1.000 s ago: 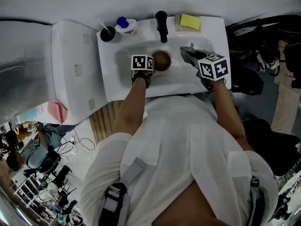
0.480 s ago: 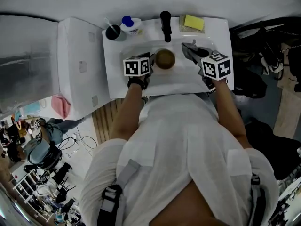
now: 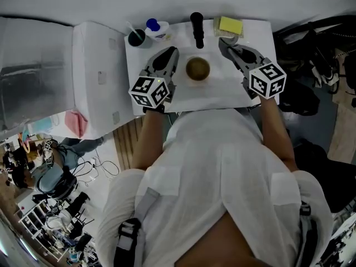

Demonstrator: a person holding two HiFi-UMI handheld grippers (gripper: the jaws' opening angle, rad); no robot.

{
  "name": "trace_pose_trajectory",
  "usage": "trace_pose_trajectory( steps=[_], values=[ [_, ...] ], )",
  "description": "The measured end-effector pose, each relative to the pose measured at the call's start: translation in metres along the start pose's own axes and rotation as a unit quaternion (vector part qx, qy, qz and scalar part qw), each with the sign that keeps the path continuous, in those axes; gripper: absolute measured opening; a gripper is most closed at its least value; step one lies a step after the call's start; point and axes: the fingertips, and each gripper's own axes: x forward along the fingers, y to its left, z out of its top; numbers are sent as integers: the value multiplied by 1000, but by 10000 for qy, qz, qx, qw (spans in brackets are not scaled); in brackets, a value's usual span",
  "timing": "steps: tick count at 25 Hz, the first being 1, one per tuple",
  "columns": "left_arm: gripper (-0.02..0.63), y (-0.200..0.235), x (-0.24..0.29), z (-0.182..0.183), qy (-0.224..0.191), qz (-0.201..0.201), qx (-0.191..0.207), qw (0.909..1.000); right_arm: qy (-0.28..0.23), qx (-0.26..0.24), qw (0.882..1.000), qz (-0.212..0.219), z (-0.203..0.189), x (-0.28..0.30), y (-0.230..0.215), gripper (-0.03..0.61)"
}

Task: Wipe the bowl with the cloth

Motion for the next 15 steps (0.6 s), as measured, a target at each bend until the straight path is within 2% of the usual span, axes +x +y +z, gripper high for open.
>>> trace_pose_trajectory(
  steps=[4, 8, 11, 15],
  values=[
    [34, -17, -9, 27, -328, -175, 323, 9988, -526, -320, 9981, -23, 24, -12, 1, 46],
    [32, -23, -19, 54, -745, -157, 758, 9942, -787, -701, 9943, -154, 44, -19, 1, 40],
    [31, -22, -24, 67, -994, -134, 798, 9917, -859, -854, 9924, -209, 50, -21, 2, 40],
    [31, -21, -26, 71, -1112, -127, 751, 9909, -916, -831, 9921, -207, 53, -23, 1, 40]
  ],
)
